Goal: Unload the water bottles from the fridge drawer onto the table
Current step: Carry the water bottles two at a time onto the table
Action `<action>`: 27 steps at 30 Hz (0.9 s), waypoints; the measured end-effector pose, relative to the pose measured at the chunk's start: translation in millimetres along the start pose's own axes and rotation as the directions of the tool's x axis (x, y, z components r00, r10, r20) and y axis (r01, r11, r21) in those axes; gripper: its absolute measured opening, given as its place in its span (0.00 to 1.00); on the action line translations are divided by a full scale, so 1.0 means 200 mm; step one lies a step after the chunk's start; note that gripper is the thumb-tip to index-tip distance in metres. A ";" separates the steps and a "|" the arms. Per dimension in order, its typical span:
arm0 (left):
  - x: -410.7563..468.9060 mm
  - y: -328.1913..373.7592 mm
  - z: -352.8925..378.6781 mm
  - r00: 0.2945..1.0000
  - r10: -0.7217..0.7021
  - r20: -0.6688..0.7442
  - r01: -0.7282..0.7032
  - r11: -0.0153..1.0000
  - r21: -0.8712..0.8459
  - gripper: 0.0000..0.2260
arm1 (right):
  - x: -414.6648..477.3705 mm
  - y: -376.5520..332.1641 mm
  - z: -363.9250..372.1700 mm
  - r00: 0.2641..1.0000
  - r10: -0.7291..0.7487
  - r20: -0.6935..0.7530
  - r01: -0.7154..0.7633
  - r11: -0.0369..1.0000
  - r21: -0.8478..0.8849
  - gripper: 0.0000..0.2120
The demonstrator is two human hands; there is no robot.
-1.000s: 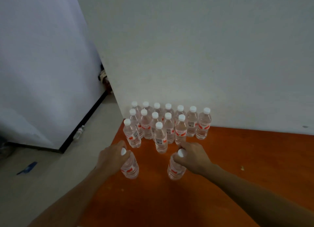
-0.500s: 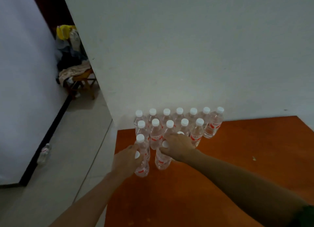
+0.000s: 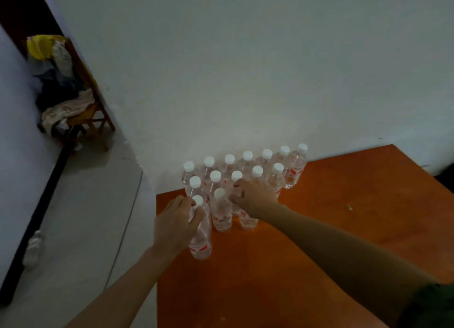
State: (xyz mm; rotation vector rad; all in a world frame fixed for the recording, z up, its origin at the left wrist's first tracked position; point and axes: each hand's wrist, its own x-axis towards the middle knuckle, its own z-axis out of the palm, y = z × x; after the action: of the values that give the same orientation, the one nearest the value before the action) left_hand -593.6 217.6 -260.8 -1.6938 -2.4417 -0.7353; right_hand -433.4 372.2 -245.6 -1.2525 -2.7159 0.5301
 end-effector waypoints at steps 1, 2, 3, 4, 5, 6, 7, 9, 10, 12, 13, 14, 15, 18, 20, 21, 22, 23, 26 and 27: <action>0.02 0.03 0.00 1.000 0.019 -0.023 -0.020 1.000 -0.014 0.11 | -0.04 0.03 -0.03 1.000 0.009 -0.024 -0.008 1.000 0.022 0.19; 0.05 0.07 0.00 0.999 0.039 -0.025 -0.040 0.999 -0.031 0.12 | -0.09 0.08 -0.07 0.999 0.022 -0.049 -0.020 0.999 0.039 0.18; 0.07 0.12 0.00 0.998 0.066 -0.023 -0.067 0.997 -0.050 0.14 | -0.14 0.13 -0.11 0.997 0.044 -0.069 -0.041 0.998 0.051 0.17; 0.08 0.18 0.01 0.996 0.092 -0.011 -0.093 0.993 -0.075 0.14 | -0.20 0.19 -0.14 0.994 0.074 -0.081 -0.070 0.996 0.056 0.16; 0.08 0.25 0.03 0.992 0.123 0.001 -0.122 0.987 -0.103 0.14 | -0.26 0.26 -0.17 0.991 0.108 -0.083 -0.104 0.993 0.059 0.16; 0.07 0.34 0.06 0.989 0.149 0.015 -0.146 0.980 -0.134 0.12 | -0.33 0.34 -0.21 0.986 0.147 -0.080 -0.142 0.988 0.056 0.16; 0.07 0.43 0.09 0.985 0.170 0.033 -0.162 0.972 -0.169 0.11 | -0.40 0.42 -0.23 0.979 0.191 -0.072 -0.188 0.981 0.052 0.16; 0.03 0.62 0.17 0.969 0.231 0.082 -0.208 0.952 -0.226 0.11 | -0.59 0.58 -0.28 0.957 0.284 -0.054 -0.281 0.958 0.049 0.17; 0.00 0.73 0.21 0.954 0.280 0.102 -0.250 0.938 -0.239 0.11 | -0.69 0.67 -0.30 0.944 0.325 -0.048 -0.323 0.945 0.054 0.17; -0.06 0.95 0.29 0.919 0.371 0.137 -0.329 0.909 -0.256 0.08 | -0.92 0.84 -0.33 0.918 0.394 -0.048 -0.391 0.919 0.059 0.18; -0.10 1.08 0.33 0.900 0.405 0.159 -0.357 0.896 -0.264 0.07 | -1.05 0.92 -0.35 0.899 0.434 -0.052 -0.431 0.900 0.058 0.18; -0.14 1.21 0.35 0.881 0.434 0.189 -0.377 0.885 -0.272 0.07 | -1.19 1.01 -0.38 0.876 0.479 -0.059 -0.476 0.877 0.064 0.18; -0.18 1.34 0.39 0.861 0.460 0.218 -0.397 0.875 -0.277 0.08 | -1.34 1.09 -0.40 0.847 0.528 -0.069 -0.523 0.849 0.077 0.17; -0.36 1.75 0.48 0.788 0.552 0.273 -0.461 0.823 -0.333 0.07 | -1.80 1.32 -0.49 0.740 0.665 -0.096 -0.649 0.745 0.154 0.16; -0.50 2.02 0.53 0.734 0.615 0.289 -0.507 0.778 -0.370 0.08 | -2.10 1.46 -0.54 0.674 0.730 -0.111 -0.708 0.681 0.187 0.15; -0.58 2.16 0.56 0.703 0.648 0.293 -0.535 0.754 -0.381 0.08 | -2.25 1.52 -0.56 0.643 0.756 -0.124 -0.734 0.654 0.183 0.14; -0.66 2.29 0.58 0.676 0.674 0.298 -0.556 0.732 -0.393 0.08 | -2.40 1.59 -0.58 0.609 0.781 -0.139 -0.761 0.624 0.176 0.14; -0.74 2.42 0.60 0.650 0.696 0.305 -0.570 0.712 -0.410 0.09 | -2.54 1.66 -0.59 0.571 0.806 -0.155 -0.789 0.591 0.169 0.15; -0.95 2.76 0.66 0.569 0.752 0.334 -0.597 0.656 -0.461 0.09 | -2.91 1.85 -0.62 0.464 0.866 -0.185 -0.852 0.494 0.176 0.17; -1.00 2.87 0.69 0.537 0.771 0.342 -0.607 0.635 -0.479 0.09 | -3.01 1.92 -0.63 0.433 0.882 -0.186 -0.865 0.464 0.190 0.16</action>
State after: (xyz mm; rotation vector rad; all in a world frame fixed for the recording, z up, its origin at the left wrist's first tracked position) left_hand 27.4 260.6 -253.6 -3.0576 -1.5583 -0.5802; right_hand 266.1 182.4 -233.3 -2.4785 -1.5817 0.4477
